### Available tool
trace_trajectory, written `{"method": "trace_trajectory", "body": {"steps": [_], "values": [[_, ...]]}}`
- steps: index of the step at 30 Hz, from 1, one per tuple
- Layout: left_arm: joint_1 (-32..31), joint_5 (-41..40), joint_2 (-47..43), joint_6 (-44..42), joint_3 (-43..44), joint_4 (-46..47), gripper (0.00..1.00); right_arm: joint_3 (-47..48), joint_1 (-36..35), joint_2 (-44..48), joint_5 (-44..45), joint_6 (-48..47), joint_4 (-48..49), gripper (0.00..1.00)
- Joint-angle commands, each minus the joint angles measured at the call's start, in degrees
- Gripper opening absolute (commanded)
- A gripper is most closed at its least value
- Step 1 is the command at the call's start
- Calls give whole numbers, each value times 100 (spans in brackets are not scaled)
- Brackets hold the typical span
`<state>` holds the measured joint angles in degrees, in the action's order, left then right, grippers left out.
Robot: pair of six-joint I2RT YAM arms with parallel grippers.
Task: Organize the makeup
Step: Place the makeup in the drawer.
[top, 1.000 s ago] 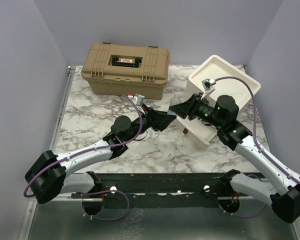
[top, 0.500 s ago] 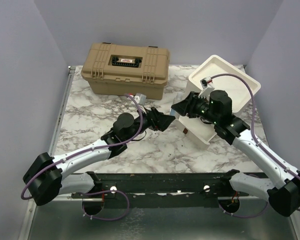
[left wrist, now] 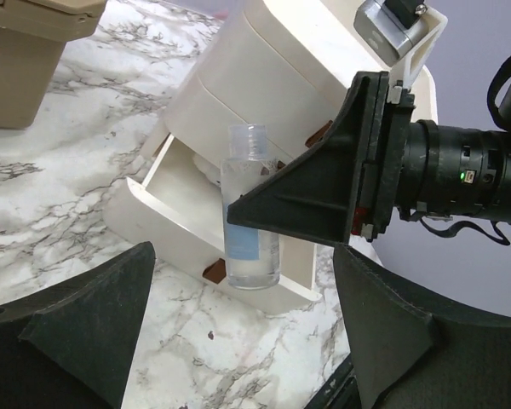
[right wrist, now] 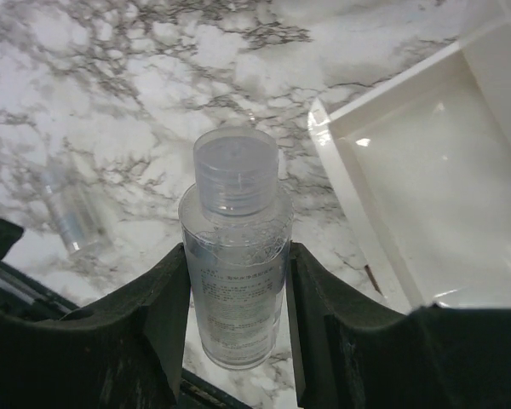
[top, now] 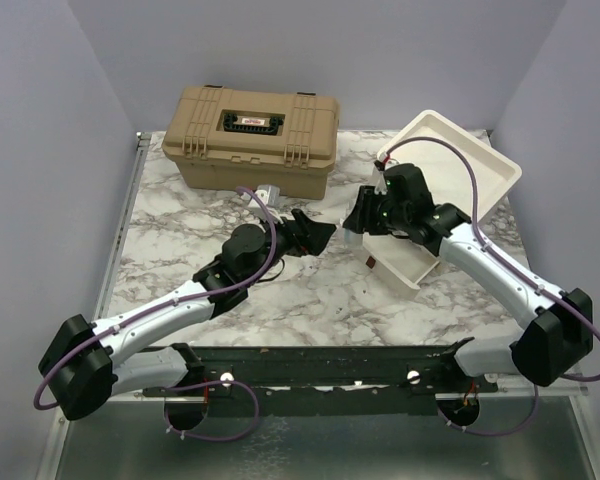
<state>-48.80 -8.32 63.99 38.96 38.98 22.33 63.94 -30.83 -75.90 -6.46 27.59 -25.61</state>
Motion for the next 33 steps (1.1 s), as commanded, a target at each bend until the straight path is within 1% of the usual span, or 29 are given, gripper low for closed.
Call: {"method": "trace_trajectory", "body": {"steps": [1, 5, 7, 10, 13, 16, 20, 25, 27, 30, 33], "values": [[58, -252, -132, 108, -56, -157, 87, 403, -46, -210, 991, -547, -683, 20], [93, -172, -86, 159, -58, -154, 87, 717, -46, -598, 1502, -1064, -1221, 20], [94, -153, -50, 185, -51, -154, 87, 667, -50, -771, 1411, -1474, -1243, 21], [105, -114, -27, 209, -33, -150, 87, 606, -70, -945, 1878, -1837, -1361, 22], [115, -73, -22, 209, -46, -138, 87, 427, -86, -894, 2122, -2289, -1227, 22], [130, 40, 48, 204, -31, -109, 87, 312, -90, -780, 2382, -2542, -1080, 22], [128, 184, 183, 259, -2, -40, 87, 234, -90, -769, 2238, -2706, -923, 23], [140, 474, 288, 215, 84, 13, 87, 225, -89, -1050, 2219, -2986, -951, 22], [137, 593, 320, 181, 128, 11, 87, 149, -90, -1092, 2391, -3087, -825, 23], [134, 605, 306, 173, 125, 9, 87, -110, -90, -1037, 2712, -3496, -464, 24], [141, 586, 294, 174, 98, 14, 88, -245, -90, -1087, 2829, -3784, -368, 26]]}}
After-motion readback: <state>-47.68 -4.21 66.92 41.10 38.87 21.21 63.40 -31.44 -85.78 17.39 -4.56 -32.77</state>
